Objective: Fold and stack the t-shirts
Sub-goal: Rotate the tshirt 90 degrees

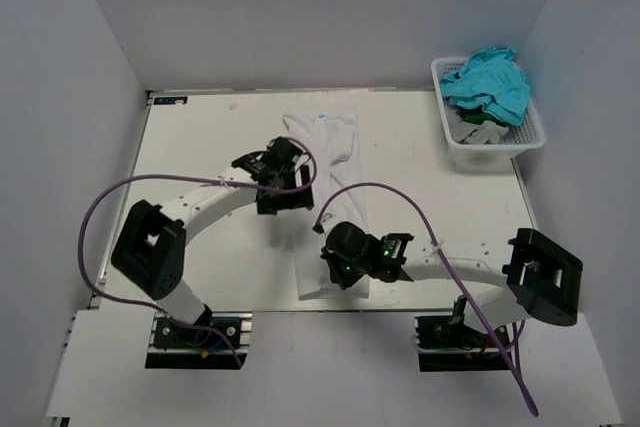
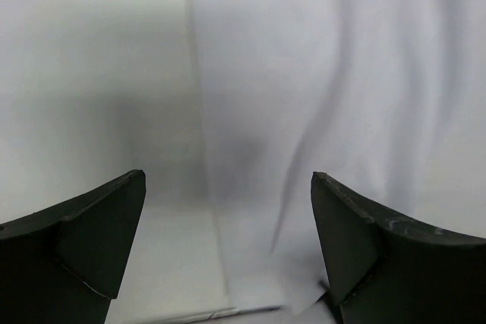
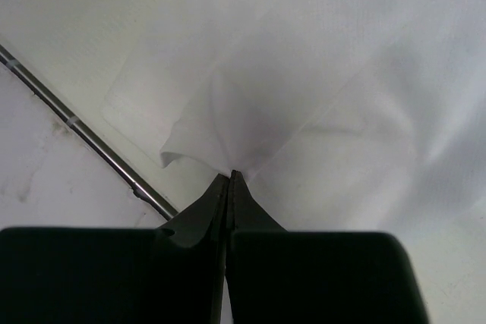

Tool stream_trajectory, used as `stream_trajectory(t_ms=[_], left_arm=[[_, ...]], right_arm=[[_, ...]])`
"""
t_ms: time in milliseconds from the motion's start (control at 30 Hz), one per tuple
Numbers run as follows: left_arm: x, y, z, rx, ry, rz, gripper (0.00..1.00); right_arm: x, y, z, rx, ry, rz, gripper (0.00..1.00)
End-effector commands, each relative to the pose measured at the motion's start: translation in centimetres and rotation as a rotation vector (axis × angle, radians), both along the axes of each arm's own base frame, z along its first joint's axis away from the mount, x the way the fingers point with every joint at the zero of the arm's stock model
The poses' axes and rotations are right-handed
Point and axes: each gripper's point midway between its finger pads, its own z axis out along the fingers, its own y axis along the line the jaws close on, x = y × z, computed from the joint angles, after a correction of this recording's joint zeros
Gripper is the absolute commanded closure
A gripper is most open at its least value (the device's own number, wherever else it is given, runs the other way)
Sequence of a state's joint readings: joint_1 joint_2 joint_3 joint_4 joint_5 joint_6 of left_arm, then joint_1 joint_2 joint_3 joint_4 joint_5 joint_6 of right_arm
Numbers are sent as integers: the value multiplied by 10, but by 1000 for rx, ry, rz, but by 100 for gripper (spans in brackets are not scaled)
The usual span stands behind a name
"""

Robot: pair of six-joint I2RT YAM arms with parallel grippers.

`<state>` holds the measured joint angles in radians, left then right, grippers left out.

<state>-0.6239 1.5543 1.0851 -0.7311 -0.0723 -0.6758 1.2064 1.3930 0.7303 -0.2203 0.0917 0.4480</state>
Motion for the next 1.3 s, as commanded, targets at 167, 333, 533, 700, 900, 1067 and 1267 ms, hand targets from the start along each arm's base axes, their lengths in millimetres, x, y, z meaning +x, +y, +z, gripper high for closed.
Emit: stream_trajectory(t_ms=[167, 333, 533, 700, 900, 1067, 1267], left_arm=[[118, -89, 50, -199, -249, -37, 0], [131, -83, -40, -20, -63, -20, 0], [145, -82, -52, 8, -64, 0, 0], [148, -64, -94, 135, 4, 23, 0], [156, -60, -112, 149, 41, 38, 0], [159, -59, -112, 154, 28, 43, 0], [161, -58, -117, 139, 27, 15, 0]], right_arm=[[8, 3, 3, 38, -32, -46, 100], [8, 0, 2, 26, -34, -55, 100], [8, -4, 3, 42, -32, -81, 100], [7, -7, 0, 25, -19, -100, 100], [6, -19, -6, -12, 19, -198, 100], [-1, -33, -11, -13, 63, -276, 100], [-5, -51, -14, -7, 93, -387, 95]])
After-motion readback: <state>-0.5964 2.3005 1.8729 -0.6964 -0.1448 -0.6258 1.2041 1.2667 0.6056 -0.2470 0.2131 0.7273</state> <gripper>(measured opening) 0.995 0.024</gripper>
